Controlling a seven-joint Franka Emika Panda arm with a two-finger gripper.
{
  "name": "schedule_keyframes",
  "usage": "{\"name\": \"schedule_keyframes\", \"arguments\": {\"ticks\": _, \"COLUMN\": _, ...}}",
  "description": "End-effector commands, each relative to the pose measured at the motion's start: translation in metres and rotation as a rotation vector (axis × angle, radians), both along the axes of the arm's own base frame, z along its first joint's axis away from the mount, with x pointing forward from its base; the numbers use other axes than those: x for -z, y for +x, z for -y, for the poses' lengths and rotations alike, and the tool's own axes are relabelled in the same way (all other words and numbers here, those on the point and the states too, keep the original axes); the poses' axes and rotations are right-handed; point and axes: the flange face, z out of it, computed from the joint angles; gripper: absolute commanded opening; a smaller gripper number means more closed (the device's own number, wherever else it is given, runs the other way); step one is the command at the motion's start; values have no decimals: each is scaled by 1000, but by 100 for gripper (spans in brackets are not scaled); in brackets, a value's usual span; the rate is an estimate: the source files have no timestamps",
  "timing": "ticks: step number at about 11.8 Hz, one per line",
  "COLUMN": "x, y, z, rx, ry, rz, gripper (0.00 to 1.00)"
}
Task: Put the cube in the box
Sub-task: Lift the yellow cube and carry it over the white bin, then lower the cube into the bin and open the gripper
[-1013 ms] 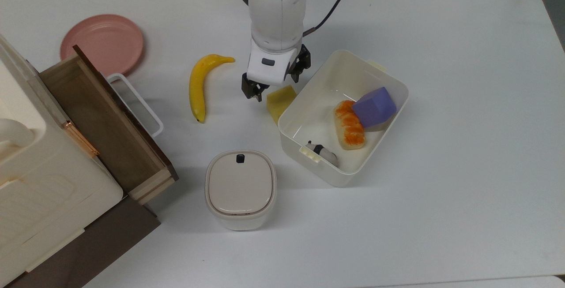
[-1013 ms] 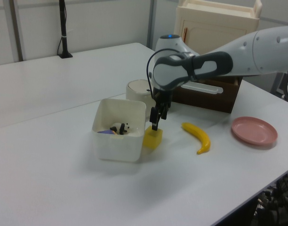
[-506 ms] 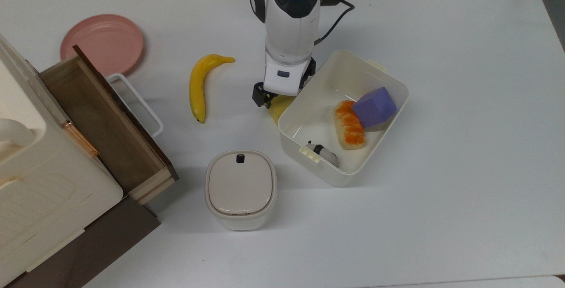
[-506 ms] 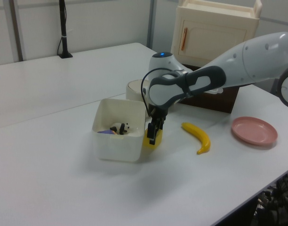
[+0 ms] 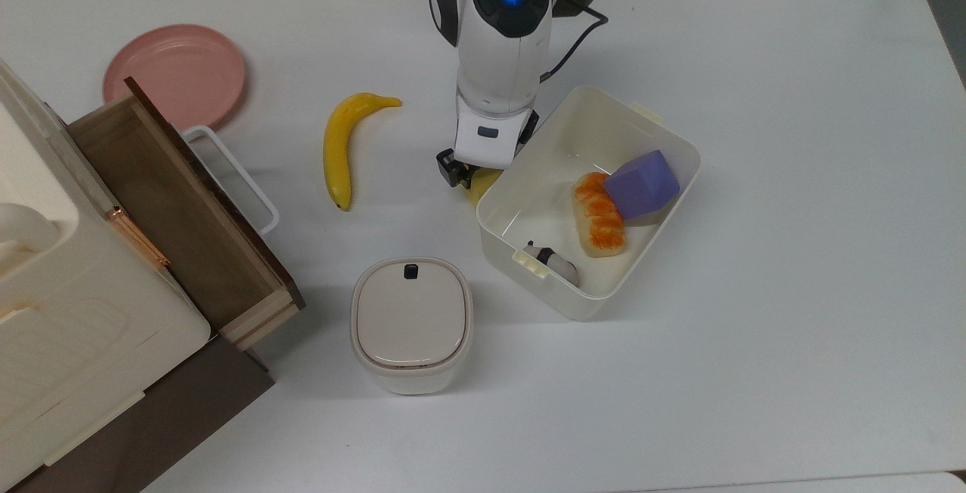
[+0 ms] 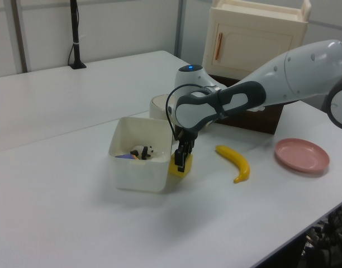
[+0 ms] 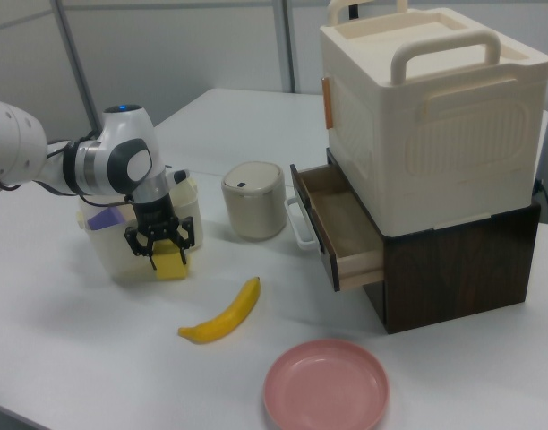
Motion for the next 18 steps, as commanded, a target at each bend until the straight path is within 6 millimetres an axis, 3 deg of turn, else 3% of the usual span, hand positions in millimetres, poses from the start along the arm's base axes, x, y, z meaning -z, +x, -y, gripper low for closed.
{"name": "schedule_keyframes", "arguments": {"ticks": 1, "x": -62, "y": -10, "z": 39, "rx": -23, "ry": -21, "rz": 14, "gripper": 49}}
{"name": "schedule_keyframes", "arguments": {"ticks": 3, "x": -115, "y": -10, "z": 61, "rx": -6, "ry": 20, "rz": 24, "gripper": 51}}
{"name": "schedule_keyframes", "arguments": {"ticks": 4, "x": -144, "y": 1, "z": 58, "rx": 31, "ry": 88, "rz": 65, "gripper": 52}}
{"name": "schedule_keyframes", "arguments": {"ticks": 6, "x": -181, "y": 10, "z": 38, "rx": 70, "ry": 157, "rz": 135, "gripper": 55}}
{"name": "schedule_keyframes", "arguments": {"ticks": 7, "x": -185, "y": 15, "z": 20, "rx": 95, "ry": 166, "rz": 149, "gripper": 58}}
{"name": "schedule_keyframes", "arguments": {"ticks": 9, "x": -172, "y": 24, "z": -34, "rx": 78, "ry": 171, "rz": 141, "gripper": 61}}
{"name": "schedule_keyframes", "arguments": {"ticks": 11, "x": -152, "y": 21, "z": -78, "rx": 54, "ry": 163, "rz": 110, "gripper": 70}}
{"name": "schedule_keyframes", "arguments": {"ticks": 12, "x": -145, "y": 20, "z": -84, "rx": 43, "ry": 151, "rz": 105, "gripper": 79}}
{"name": "schedule_keyframes", "arguments": {"ticks": 13, "x": -138, "y": 22, "z": -84, "rx": 63, "ry": 148, "rz": 94, "gripper": 100}}
{"name": "schedule_keyframes", "arguments": {"ticks": 14, "x": -139, "y": 22, "z": -83, "rx": 71, "ry": 136, "rz": 101, "gripper": 100}}
{"name": "schedule_keyframes", "arguments": {"ticks": 17, "x": -166, "y": 17, "z": -65, "rx": 99, "ry": 127, "rz": 129, "gripper": 100}}
{"name": "schedule_keyframes", "arguments": {"ticks": 18, "x": -175, "y": 14, "z": -43, "rx": 174, "ry": 114, "rz": 108, "gripper": 100}}
